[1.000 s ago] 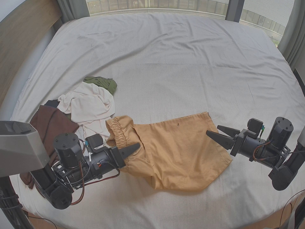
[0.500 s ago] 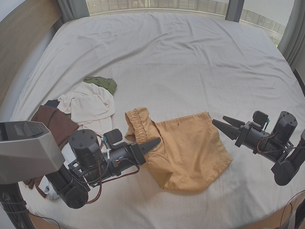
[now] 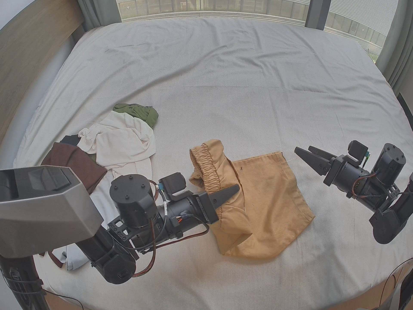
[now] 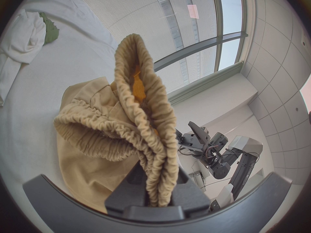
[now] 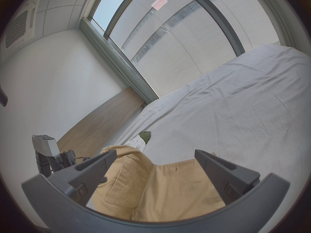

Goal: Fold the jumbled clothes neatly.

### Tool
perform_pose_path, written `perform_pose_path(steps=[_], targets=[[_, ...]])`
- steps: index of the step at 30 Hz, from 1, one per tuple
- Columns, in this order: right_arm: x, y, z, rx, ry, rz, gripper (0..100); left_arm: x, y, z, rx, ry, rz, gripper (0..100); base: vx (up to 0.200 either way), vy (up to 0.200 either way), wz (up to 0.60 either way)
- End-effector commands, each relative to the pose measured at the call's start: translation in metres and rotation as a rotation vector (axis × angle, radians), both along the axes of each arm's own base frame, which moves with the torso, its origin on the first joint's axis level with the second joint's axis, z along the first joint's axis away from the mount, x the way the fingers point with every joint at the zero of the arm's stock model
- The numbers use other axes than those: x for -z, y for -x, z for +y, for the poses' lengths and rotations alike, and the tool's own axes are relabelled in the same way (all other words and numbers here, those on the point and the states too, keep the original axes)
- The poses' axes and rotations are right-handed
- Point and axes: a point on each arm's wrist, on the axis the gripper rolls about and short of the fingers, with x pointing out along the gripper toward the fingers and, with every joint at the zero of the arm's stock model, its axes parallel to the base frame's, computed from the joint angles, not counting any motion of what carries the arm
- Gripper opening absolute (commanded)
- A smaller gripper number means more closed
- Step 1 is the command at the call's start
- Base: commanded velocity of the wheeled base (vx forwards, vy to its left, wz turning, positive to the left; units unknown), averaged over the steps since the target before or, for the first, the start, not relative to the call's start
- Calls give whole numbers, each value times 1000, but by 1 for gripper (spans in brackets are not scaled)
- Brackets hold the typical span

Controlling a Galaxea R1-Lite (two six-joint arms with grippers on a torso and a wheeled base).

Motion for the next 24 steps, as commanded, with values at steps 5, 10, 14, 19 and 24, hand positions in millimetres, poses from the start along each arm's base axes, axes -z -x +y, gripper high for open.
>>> perform_pose_path(steps=[5,10,14,19,24], targets=[[-7,0,-3,8,-8,-28,100,3,1,-21,45,-6,7,0,0,0,0],[-12,-2,-6,19,-12,-47,100,10,-7,-34,57,6,-7,0,0,0,0],[-16,0,-8,20,-16,-59,100,8,-9,-42,71,8,-5,0,0,0,0],[-16,-1,-9,22,-17,-58,100,14,-7,-54,97,-17,30,0,0,0,0],[-16,-1,-9,22,-17,-58,100,15,-12,-69,115,-27,41,0,0,0,0]])
